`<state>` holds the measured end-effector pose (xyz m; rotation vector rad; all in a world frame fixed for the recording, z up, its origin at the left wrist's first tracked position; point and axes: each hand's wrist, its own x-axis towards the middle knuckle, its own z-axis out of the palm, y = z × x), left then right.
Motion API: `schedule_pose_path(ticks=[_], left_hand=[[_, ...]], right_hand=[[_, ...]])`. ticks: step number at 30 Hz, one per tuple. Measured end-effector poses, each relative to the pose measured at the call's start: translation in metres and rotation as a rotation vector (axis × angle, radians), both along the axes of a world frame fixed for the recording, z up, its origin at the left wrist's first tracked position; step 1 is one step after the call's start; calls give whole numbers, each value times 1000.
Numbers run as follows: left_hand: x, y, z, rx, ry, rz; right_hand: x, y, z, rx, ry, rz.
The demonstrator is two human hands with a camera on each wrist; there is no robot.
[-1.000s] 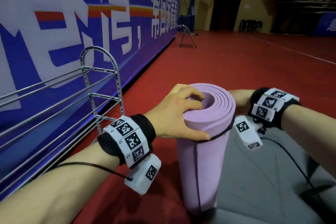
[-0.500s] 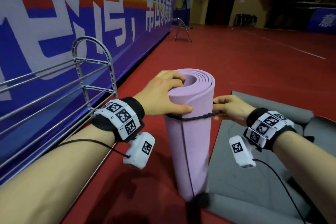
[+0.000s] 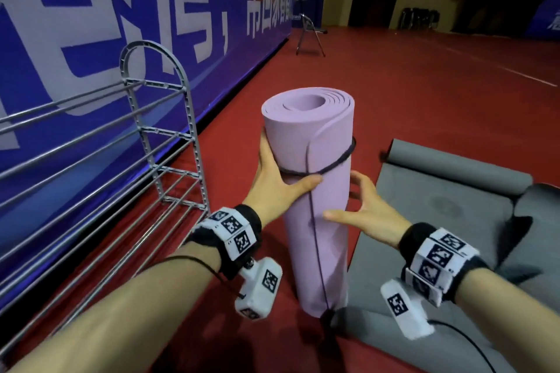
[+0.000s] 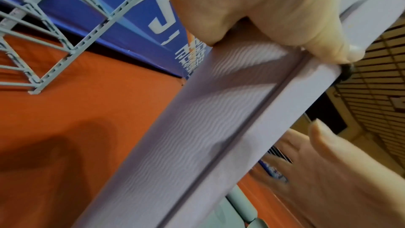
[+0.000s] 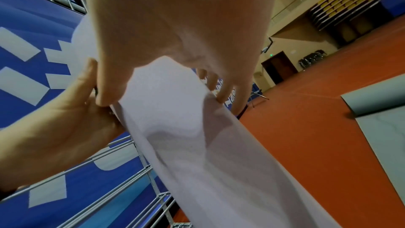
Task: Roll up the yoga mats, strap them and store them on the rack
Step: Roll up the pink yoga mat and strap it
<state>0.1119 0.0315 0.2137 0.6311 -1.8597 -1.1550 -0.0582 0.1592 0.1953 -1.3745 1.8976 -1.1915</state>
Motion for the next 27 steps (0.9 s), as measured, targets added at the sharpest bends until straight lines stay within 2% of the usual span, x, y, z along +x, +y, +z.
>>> schedule_pose_path(ticks=[3, 5, 8, 11, 16, 19, 22, 25, 27], left_hand=[[-7, -4, -7, -5, 6, -45], [-9, -8, -4, 5, 23, -93], [-13, -12, 7, -17, 43, -190], [-23, -9, 18, -43, 51, -181], [-34, -8, 15, -83, -54, -77], [-33, -8, 10, -58, -17, -121], [-28, -9, 10, 46, 22, -164], [-15, -17, -2, 141, 3, -233], [-8, -24, -31, 223, -117, -271]], right_hand=[[-11, -4, -5, 11, 41, -98], [-20, -5, -2, -17, 80, -76], [-29, -7, 18, -210, 62, -41], [-29, -10, 40, -359, 11, -17], [-24, -1, 26, -259, 11, -57], [-19, 6, 27, -257, 15, -51], [-18, 10, 19, -224, 49, -25], [-26, 10, -7, -116, 17, 43], [-33, 10, -38, 38, -52, 77]])
